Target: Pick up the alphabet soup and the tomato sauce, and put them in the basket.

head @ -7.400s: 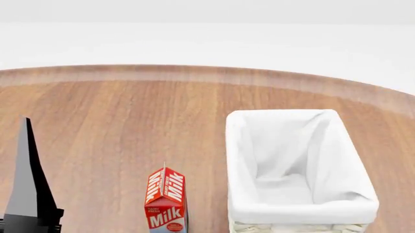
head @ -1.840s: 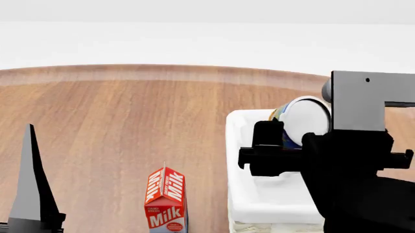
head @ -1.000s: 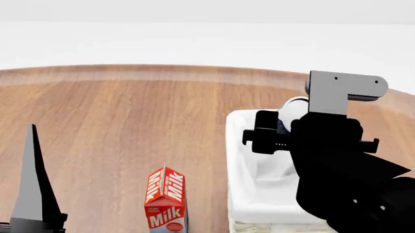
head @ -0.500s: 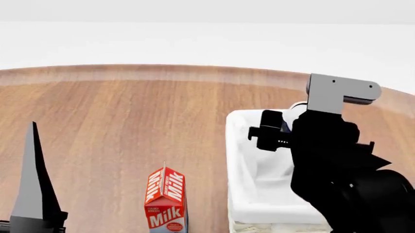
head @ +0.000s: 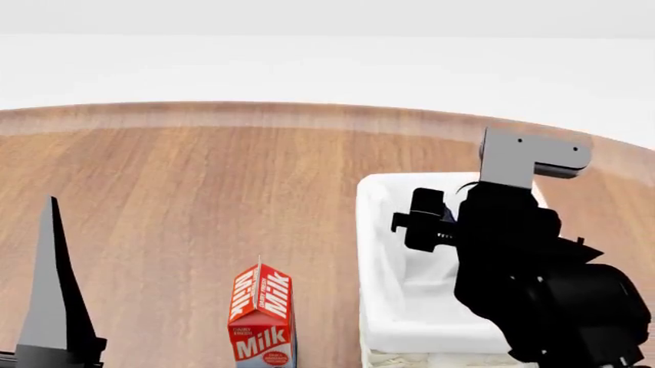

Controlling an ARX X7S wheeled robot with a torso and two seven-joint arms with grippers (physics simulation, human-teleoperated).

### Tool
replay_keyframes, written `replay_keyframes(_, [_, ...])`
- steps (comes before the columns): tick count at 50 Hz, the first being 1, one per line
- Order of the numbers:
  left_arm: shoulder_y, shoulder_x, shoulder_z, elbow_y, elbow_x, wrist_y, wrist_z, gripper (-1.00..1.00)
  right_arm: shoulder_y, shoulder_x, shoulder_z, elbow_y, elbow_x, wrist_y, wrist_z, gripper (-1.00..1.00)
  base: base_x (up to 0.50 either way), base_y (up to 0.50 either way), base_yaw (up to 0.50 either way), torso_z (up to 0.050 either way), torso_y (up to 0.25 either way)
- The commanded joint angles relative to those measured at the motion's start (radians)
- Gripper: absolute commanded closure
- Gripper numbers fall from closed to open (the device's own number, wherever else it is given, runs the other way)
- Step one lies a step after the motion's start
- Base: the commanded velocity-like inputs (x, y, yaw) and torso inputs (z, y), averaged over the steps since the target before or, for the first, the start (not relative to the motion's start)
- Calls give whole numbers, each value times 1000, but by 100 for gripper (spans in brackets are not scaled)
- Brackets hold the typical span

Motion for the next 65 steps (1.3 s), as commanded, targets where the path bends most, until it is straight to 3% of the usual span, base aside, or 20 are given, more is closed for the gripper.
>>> replay_keyframes(1, [3,-2,0,-3,-4,4,-3,-100,21,-12,2,33,-43,15,-27,100,0,0,0,0,0])
replay_keyframes(50, [7,-10,7,-23,-9,24,-16,-100,-6,-24,-15,67,-42,31,-44,100,0,0,0,0,1])
replay_keyframes(51, [7,-10,6,-23,-9,24,-17,-100,-5,-26,-16,73,-43,29,-46,-100,0,0,0,0,0])
replay_keyframes(65, [3,-12,9,-19,-11,18,-18,-100,-2,-30,-11,89,-45,17,-45,-100,0,0,0,0,0])
